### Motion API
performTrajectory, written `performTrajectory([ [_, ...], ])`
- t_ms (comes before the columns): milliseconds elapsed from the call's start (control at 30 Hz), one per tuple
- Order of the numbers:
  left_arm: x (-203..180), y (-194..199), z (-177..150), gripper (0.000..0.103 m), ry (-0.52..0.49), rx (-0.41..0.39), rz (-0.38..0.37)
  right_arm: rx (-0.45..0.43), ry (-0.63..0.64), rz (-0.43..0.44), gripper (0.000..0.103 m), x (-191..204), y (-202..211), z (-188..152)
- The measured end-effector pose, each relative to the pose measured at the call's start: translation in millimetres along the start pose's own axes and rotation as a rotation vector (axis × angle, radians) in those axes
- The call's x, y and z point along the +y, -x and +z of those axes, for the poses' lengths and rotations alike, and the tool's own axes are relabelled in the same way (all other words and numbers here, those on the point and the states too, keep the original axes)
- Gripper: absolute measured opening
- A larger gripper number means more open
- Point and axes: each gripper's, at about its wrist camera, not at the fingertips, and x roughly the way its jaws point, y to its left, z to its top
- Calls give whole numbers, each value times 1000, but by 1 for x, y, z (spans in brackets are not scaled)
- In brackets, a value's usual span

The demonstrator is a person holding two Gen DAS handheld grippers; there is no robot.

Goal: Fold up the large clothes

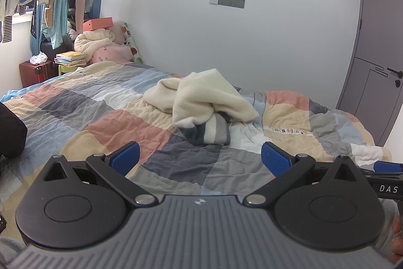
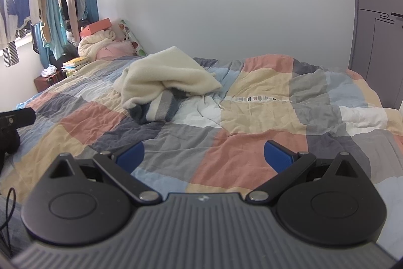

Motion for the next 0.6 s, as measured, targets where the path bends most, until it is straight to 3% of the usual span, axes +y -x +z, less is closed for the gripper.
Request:
performTrajectory([
  [600,1,-1,-2,103,-2,-2,5,2,0,-1,103,-2,-1,-2],
])
